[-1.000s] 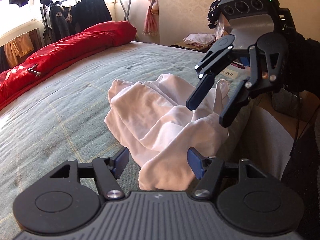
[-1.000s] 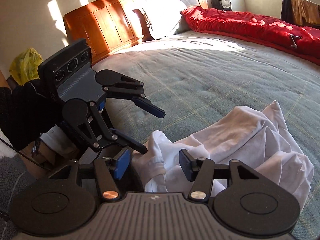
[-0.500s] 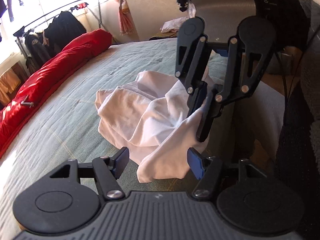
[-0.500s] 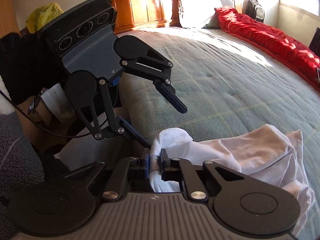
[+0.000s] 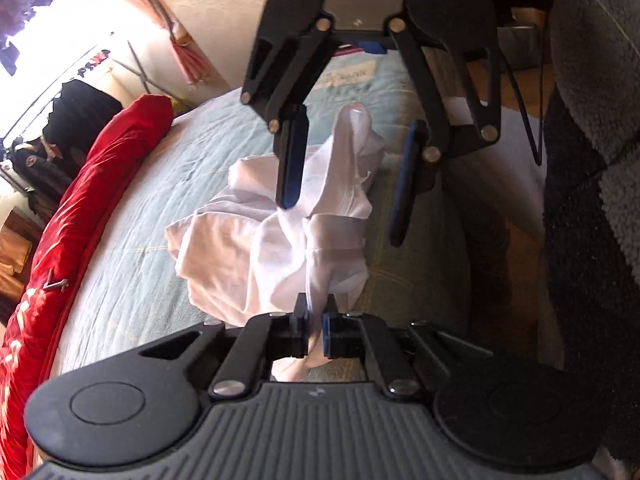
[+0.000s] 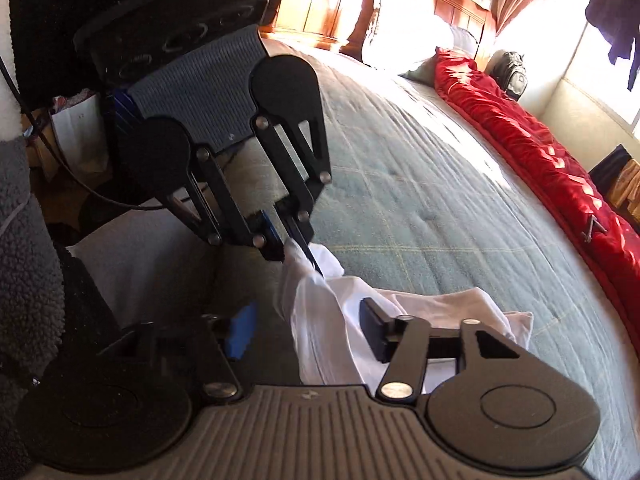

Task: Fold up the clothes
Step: 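Lift the T-shirt with both grippers and shake it open in the air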

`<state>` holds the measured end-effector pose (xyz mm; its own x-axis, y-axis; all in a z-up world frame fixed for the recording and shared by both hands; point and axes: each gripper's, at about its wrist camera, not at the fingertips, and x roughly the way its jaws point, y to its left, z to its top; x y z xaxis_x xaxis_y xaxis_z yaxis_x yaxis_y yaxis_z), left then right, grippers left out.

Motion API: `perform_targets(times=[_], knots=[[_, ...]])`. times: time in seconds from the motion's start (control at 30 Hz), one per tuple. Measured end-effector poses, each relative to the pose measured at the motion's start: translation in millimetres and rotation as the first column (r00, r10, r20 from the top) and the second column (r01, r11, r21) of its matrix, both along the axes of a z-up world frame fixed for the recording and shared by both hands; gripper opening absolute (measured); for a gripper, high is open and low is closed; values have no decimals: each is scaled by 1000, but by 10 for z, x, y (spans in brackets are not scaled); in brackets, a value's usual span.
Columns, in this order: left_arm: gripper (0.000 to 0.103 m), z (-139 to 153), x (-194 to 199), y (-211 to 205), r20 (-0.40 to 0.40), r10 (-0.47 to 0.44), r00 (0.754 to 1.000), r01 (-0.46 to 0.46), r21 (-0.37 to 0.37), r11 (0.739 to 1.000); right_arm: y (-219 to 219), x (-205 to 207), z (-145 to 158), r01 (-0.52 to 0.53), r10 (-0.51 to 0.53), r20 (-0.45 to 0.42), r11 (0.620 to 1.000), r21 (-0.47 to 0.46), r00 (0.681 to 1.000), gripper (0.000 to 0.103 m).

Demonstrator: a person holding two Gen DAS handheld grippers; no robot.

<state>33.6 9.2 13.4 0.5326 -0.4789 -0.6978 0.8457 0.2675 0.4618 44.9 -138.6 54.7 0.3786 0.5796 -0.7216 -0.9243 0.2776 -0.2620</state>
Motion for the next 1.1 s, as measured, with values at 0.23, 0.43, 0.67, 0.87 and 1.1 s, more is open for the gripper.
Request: perform_targets(times=[0.23,0.43,0.67,0.87,1.1], knots=[[4,120,-121,195,45,54,998,-53,-34,998,160,2,-217,-33,39,81,997,-71,996,68],[10,108,-110,203,55,74,996,-74,-7,997,356,-45,-220,-59,66,116,996,-62,991,15],[21,86,-193,100,85,-13,996,12,17,1000,351,-174,-162,-75,91,150,991,-106,984,12],[33,13,-172,-92,73,-99,992,94,79,992,374,-286,-168,-87,113,177,985,-148,978,13],[4,72,-2,-76,87,19,996,-18,-10,1000,278,-288,-106,-13,42,235,992,-126,971,24]])
